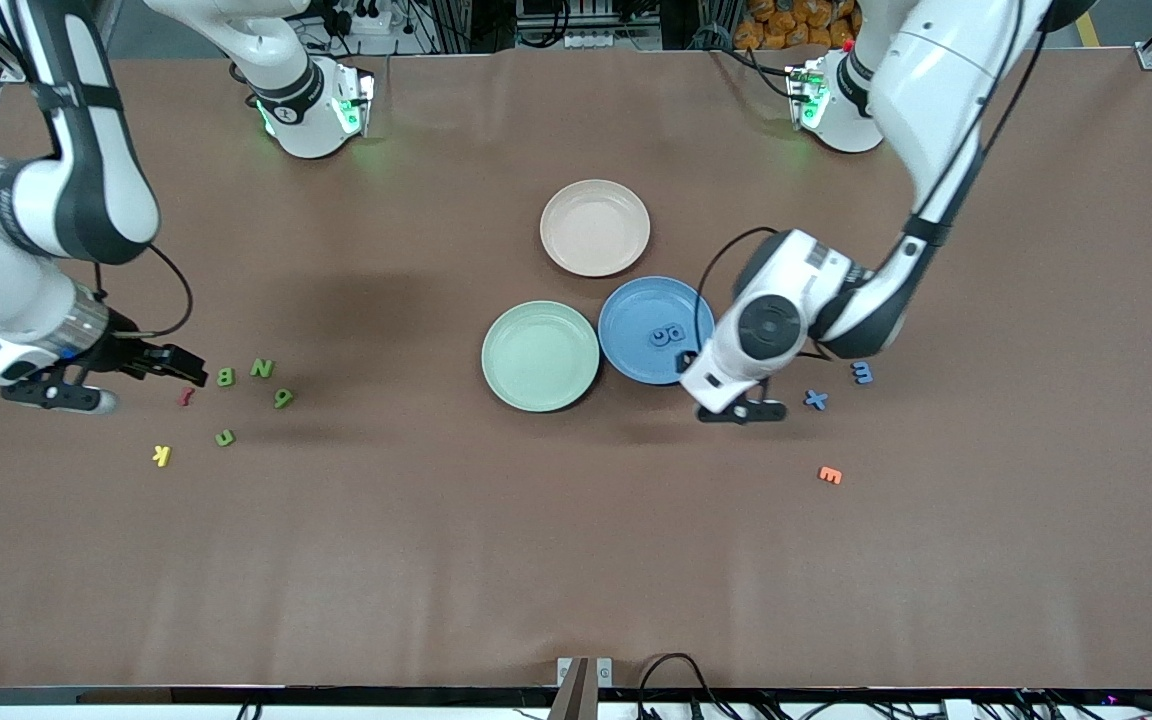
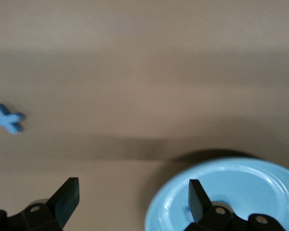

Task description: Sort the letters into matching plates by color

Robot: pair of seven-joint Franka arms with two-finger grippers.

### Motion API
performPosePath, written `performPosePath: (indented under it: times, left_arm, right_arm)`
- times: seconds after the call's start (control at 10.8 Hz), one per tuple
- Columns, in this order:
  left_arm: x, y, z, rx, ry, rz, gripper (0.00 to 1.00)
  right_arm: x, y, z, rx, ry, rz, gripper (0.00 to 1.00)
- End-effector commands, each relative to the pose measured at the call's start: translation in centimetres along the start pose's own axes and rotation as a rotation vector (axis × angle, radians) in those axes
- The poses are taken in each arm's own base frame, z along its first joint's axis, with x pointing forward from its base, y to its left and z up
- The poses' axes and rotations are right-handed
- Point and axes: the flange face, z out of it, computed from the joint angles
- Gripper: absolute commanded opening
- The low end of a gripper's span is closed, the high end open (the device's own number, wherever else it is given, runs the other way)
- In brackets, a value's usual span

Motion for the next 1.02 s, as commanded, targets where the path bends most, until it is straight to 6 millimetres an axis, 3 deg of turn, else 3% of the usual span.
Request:
performPosePath:
  times: [0.0, 0.28, 0.37, 0.56, 0.74, 0.84, 0.93]
  left_arm:
    - [1.7, -4.6, -1.3, 0.049, 0.038, 0.012, 1.00]
    - [2.0, -7.9, -0.7, 0.062, 0.032, 0.108, 1.00]
    - [1.5, -8.3, -0.1, 0.054, 0.056, 0.126, 1.00]
    - [1.1, -11.2, 1.4, 0.065, 0.118, 0.195, 1.00]
    - [1.2, -12.4, 2.3, 0.070, 0.120, 0.300, 1.00]
    - [2.0, -14.7, 2.6, 0.067, 0.116, 0.317, 1.00]
    - [2.0, -15.2, 3.1, 0.063, 0.118, 0.351, 1.00]
  right_arm:
    - [-0.6, 0.5, 5.1, -0.001, -0.002, 0.017, 1.00]
    - [-1.4, 1.1, 8.8, -0.009, -0.025, 0.028, 1.00]
    - [-1.9, 1.2, 10.1, -0.012, -0.033, 0.029, 1.00]
    - [-3.4, 1.7, 13.1, -0.022, -0.035, 0.033, 1.00]
    - [-3.8, 1.5, 14.2, -0.025, -0.049, 0.033, 1.00]
    - [-3.8, 1.4, 14.7, -0.027, -0.044, 0.033, 1.00]
    - [-4.0, 1.1, 15.1, -0.026, -0.049, 0.028, 1.00]
